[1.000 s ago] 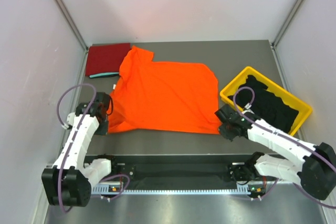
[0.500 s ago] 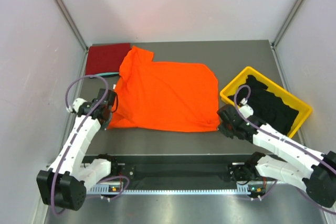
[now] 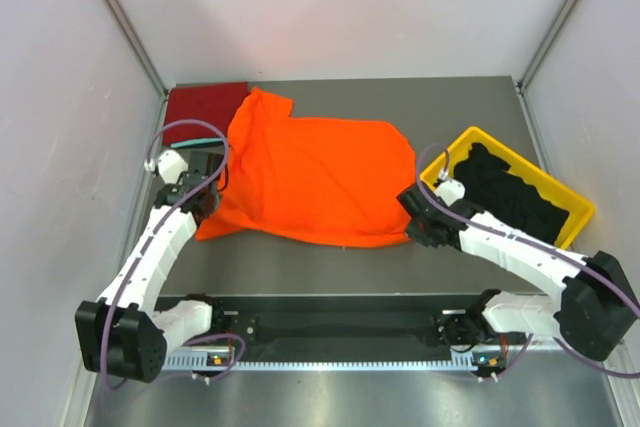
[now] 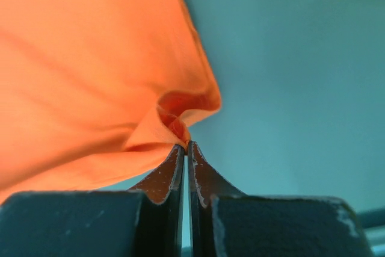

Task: Fold and stack the t-shirts
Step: Fold the tshirt

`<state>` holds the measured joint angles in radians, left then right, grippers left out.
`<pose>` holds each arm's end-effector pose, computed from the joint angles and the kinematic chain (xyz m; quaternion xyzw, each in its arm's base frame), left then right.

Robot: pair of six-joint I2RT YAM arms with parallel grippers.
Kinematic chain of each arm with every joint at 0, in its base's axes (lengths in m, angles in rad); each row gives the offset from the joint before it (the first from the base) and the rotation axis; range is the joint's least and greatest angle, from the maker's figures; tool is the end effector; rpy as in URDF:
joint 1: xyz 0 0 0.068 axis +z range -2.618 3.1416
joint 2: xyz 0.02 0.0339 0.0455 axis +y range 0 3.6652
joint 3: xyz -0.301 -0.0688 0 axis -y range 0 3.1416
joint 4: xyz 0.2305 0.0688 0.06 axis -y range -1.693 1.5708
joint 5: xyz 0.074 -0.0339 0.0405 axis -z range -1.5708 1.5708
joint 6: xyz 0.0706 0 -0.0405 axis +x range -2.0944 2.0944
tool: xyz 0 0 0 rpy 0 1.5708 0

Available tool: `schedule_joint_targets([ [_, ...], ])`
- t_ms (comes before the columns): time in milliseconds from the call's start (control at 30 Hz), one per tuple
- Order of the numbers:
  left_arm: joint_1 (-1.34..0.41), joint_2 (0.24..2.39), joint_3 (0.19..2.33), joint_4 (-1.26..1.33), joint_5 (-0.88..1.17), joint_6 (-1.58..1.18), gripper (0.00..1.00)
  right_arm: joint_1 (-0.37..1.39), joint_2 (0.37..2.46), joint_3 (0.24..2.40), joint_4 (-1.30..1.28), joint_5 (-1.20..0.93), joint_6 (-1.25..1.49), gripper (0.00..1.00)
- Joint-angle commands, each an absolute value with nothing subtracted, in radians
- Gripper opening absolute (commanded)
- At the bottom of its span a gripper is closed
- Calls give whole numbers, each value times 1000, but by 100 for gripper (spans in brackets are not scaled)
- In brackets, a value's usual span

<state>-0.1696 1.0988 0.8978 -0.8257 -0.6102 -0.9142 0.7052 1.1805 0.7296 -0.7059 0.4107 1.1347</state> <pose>0.1934 0.0079 0.2815 -0.4094 0.8264 0.1157 0.3688 0.1667 0.1049 0.2184 0.2451 0.9272 0.0392 0.2807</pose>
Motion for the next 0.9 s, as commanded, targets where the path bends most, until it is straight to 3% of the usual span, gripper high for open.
schedule_joint_targets([
  [0,-172,1098,910,-543,-539,-640,0,678,1164,770,-597,443,1005,0],
  [400,-172,1334,1028,-431,-514,-448,0,416,1201,729,-399,249,781,0],
  [567,-172,1365,1032,-361,-523,-416,0,405,1223,735,-287,138,721,0],
  [867,-170,1474,1112,-313,-534,-311,0,405,1350,810,-327,187,699,0],
])
